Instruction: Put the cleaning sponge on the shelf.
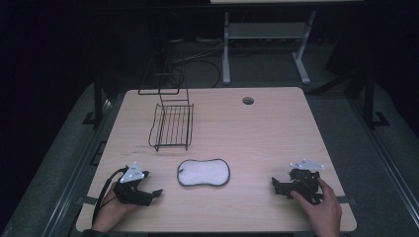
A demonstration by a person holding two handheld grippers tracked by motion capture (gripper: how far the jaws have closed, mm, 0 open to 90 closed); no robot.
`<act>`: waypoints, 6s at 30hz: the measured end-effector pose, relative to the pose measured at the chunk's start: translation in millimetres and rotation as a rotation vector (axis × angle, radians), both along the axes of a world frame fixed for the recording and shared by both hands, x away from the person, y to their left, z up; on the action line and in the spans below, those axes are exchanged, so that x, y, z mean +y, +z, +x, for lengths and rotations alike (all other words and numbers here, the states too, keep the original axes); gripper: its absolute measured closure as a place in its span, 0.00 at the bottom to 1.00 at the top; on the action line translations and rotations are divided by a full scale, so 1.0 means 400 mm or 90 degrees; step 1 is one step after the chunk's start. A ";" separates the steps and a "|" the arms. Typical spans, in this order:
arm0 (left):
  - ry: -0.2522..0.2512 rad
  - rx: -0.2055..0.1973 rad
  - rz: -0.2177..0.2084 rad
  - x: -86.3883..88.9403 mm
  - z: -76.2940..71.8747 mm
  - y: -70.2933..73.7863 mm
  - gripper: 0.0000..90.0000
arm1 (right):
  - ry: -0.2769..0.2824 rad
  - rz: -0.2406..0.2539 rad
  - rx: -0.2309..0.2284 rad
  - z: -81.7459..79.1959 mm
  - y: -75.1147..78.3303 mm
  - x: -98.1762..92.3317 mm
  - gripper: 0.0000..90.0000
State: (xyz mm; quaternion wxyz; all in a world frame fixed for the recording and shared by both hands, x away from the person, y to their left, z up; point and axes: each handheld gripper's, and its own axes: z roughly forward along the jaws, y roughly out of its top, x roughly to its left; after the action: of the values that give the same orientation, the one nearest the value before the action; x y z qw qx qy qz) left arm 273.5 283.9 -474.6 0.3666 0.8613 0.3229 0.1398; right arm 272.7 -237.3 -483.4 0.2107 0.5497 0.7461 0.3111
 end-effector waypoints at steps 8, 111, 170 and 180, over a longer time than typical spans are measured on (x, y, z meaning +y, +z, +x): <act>-0.009 0.028 -0.009 -0.009 0.008 0.016 0.16 | 0.001 -0.001 -0.001 0.000 0.000 0.000 0.00; -0.065 0.139 -0.020 -0.094 0.072 0.077 1.00 | 0.002 0.000 0.000 0.000 0.000 0.000 0.00; -0.105 0.102 0.019 -0.223 0.087 0.030 0.14 | 0.002 -0.001 0.000 0.000 0.000 0.000 0.00; -0.109 0.097 0.027 -0.226 0.087 0.030 0.15 | 0.002 -0.001 0.000 0.000 0.000 0.000 0.00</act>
State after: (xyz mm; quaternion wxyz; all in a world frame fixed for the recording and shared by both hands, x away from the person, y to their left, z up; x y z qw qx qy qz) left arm 308.2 193.6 -462.5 0.3331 0.9014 0.2723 0.0488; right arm 272.7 -237.3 -483.4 0.2107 0.5484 0.7470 0.3111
